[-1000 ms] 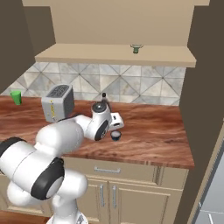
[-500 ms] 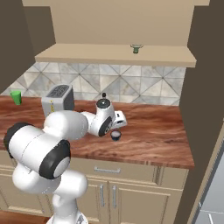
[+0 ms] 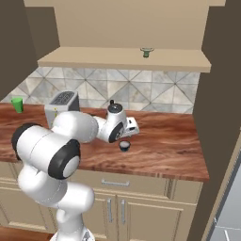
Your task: Pick the canned food and yogurt from the counter and place them in the cabinets closest to them.
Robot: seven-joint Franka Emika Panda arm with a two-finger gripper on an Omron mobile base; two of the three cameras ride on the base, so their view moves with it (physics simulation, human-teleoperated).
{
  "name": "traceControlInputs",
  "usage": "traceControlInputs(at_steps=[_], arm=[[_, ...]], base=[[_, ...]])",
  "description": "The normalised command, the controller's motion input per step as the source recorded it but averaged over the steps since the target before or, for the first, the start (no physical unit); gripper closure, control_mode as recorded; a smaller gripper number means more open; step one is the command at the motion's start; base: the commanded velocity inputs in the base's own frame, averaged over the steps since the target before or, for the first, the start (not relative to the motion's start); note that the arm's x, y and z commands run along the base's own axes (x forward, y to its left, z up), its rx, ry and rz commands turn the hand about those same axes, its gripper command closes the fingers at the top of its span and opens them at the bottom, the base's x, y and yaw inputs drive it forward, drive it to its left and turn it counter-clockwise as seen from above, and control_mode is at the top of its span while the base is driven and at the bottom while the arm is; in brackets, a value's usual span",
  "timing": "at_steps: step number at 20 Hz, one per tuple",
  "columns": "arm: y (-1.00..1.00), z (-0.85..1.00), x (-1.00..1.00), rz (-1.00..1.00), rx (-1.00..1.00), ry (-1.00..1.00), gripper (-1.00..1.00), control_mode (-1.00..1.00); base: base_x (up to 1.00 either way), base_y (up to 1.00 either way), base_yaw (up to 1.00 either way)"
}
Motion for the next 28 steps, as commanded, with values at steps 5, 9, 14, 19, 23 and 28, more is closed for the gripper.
traceControlInputs(at_steps=[5,9,14,19,23,28], arm=[[0.00,-0.24,0.41,0.00,0.00,0.06,-1.00,-1.00],[0.00,-0.35,0.45,0.00,-0.01,0.11,-1.00,-1.00],[-0.15,-0.42,0.31,0.00,0.00,0.11,-1.00,-1.00],[-0.23,-0.39,0.18,0.00,0.00,0.09,-1.00,-1.00],[-0.17,-0.36,0.12,0.00,0.00,0.08,-1.00,-1.00],[-0.01,-0.05,0.06,0.00,0.01,0.02,-1.00,-1.00]], base=[[0.00,0.00,0.00],[0.00,0.00,0.00],[0.00,0.00,0.00],[0.00,0.00,0.00],[0.00,0.00,0.00],[0.00,0.00,0.00]])
